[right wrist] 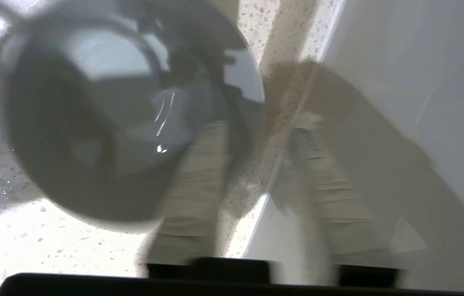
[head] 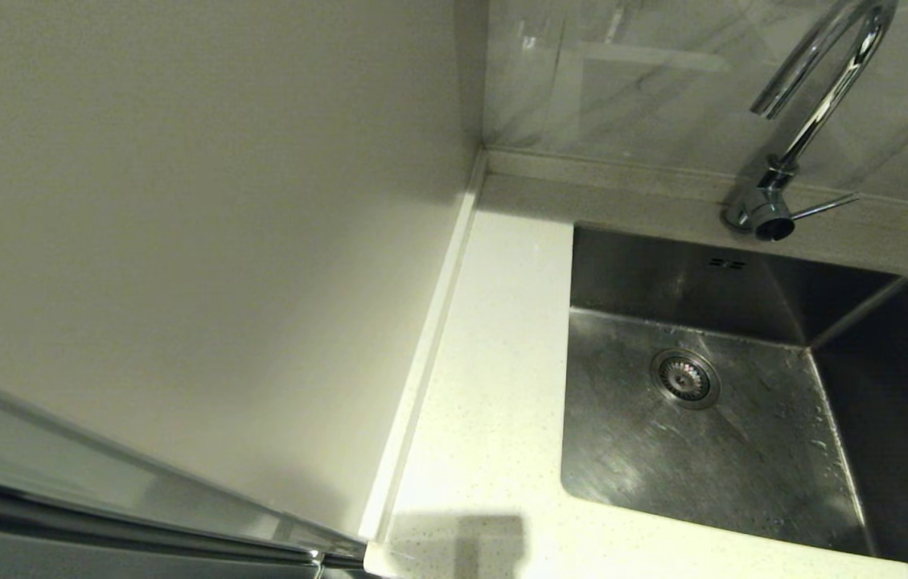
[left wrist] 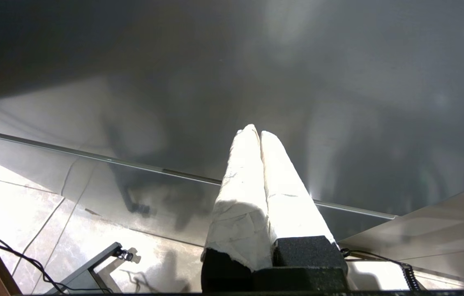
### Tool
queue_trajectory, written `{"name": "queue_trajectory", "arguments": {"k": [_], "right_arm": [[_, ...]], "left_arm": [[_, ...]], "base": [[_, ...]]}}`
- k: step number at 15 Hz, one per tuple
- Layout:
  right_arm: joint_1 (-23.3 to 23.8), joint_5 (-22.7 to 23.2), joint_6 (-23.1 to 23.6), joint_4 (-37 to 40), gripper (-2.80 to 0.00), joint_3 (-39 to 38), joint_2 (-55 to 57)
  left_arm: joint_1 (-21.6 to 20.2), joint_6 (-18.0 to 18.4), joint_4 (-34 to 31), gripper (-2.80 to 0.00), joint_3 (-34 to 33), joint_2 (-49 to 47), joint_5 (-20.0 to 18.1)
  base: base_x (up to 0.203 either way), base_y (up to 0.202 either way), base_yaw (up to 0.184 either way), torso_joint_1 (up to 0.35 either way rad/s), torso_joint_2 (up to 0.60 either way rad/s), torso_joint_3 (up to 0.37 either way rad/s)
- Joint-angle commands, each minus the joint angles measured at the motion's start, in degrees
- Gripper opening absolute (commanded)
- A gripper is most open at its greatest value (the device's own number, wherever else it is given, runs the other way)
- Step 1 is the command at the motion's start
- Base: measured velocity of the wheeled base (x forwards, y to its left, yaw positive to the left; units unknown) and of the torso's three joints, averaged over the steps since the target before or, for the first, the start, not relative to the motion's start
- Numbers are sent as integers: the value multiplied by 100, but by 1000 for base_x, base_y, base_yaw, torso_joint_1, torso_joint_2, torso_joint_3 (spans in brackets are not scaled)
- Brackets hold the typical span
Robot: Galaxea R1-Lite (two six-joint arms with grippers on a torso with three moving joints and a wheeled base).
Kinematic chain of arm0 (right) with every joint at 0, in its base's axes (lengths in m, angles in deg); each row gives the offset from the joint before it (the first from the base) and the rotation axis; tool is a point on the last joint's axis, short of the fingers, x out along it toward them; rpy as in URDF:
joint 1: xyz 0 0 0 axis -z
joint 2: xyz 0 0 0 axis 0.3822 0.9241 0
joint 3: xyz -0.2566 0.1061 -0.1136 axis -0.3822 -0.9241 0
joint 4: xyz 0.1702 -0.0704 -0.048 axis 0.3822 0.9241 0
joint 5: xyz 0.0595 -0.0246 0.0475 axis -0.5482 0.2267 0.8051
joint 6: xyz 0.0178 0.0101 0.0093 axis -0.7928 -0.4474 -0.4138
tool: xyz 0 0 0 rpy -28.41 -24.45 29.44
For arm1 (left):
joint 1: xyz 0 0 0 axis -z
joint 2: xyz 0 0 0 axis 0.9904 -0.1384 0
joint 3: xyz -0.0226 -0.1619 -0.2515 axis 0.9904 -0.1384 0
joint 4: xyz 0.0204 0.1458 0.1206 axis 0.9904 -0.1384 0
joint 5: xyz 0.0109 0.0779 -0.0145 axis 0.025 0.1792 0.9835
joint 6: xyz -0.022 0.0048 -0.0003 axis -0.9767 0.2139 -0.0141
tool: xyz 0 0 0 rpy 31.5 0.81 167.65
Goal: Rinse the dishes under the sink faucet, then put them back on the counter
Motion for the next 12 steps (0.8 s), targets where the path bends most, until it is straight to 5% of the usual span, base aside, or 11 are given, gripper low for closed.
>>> {"name": "queue_trajectory", "arguments": {"k": [1, 7, 9, 12], "right_arm": [[4, 27, 27, 7, 0, 31, -48], [-4, 46, -269, 7, 0, 76, -504], [-154, 52, -723, 7, 0, 106, -951], [-1071, 8, -1856, 7, 0, 137, -1686]], "left_arm": [[0, -3, 3, -280, 0, 18, 9], [4, -3, 3, -280, 0, 18, 5], [4, -3, 3, -280, 0, 18, 4], [0, -3, 3, -280, 0, 18, 8]], "base": [[0, 0, 0, 0, 0, 0], [0, 0, 0, 0, 0, 0], [0, 0, 0, 0, 0, 0], [0, 0, 0, 0, 0, 0]]}}
